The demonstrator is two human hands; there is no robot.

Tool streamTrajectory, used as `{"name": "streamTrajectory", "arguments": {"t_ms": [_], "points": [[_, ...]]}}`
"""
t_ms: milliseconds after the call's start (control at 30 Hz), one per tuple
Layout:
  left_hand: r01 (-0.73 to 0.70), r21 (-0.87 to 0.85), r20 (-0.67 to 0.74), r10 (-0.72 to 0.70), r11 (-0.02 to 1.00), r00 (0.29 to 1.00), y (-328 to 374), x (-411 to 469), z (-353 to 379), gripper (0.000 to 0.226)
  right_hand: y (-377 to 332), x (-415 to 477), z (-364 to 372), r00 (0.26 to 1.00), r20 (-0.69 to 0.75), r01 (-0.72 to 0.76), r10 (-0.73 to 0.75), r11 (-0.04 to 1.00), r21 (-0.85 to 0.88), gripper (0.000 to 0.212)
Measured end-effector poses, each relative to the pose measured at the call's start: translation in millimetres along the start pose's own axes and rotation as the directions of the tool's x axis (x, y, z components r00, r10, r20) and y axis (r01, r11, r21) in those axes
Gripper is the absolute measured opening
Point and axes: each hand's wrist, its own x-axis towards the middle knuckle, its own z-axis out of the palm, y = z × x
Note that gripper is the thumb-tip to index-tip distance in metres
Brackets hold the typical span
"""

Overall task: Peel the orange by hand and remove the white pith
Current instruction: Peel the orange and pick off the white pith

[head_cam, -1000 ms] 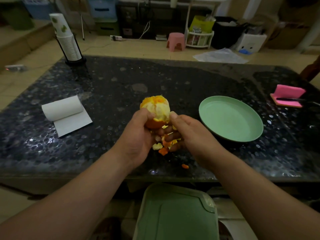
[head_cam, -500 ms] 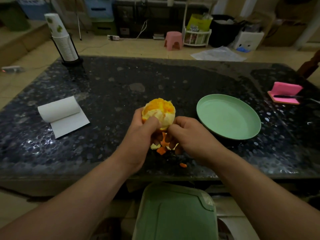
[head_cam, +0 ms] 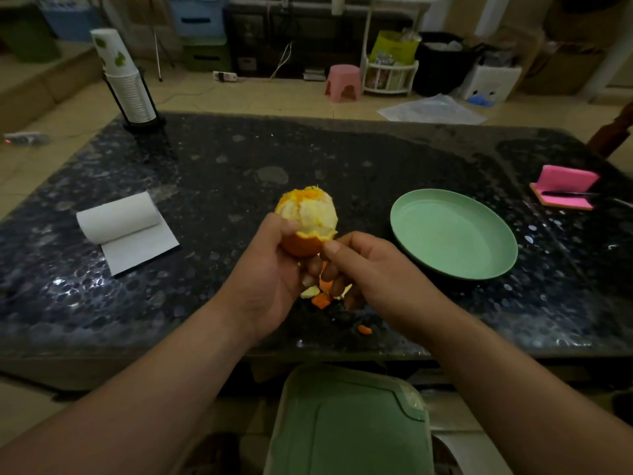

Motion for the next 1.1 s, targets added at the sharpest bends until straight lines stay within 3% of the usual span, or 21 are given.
{"name": "streamTrajectory", "arguments": {"t_ms": [233,400,567,733,833,933,1100], "points": [[0.010,0.063,0.011,-0.011,0.998,1.000,2,-3,2,0.037,-2,0,-3,0.996,-0.078,0.031,-0.039,0.994,-0.109,0.048],[0.008,0.083,0.020,-0.010,0.997,1.000,2,-1,-1,0.048,1,3,-7,0.996,-0.058,0.054,-0.067,0.978,-0.201,0.041],[-0.008,0.112,0.028,0.005,0.994,1.000,-4,-2,3,0.044,5,8,-4,0.986,-0.132,0.054,-0.099,0.950,-0.308,0.032],[0.022,0.050,-0.002,-0.022,0.999,1.000,-2,0,3,0.043,6,7,-5,0.995,-0.103,-0.003,-0.016,0.983,-0.182,0.020],[0.040,0.093,-0.071,-0.034,0.995,0.997,-2,4,-5,0.063,9,10,-2,0.994,-0.093,-0.073,0.063,0.991,-0.108,0.016],[0.046,0.157,-0.113,-0.028,0.987,0.993,-2,5,-8,0.072,12,16,-5,0.992,-0.123,-0.044,0.029,0.991,-0.123,0.029],[0.043,0.158,-0.093,-0.029,0.986,0.995,2,5,-8,0.059,8,13,-8,0.998,-0.066,0.020,-0.023,0.999,-0.040,0.049]]}}
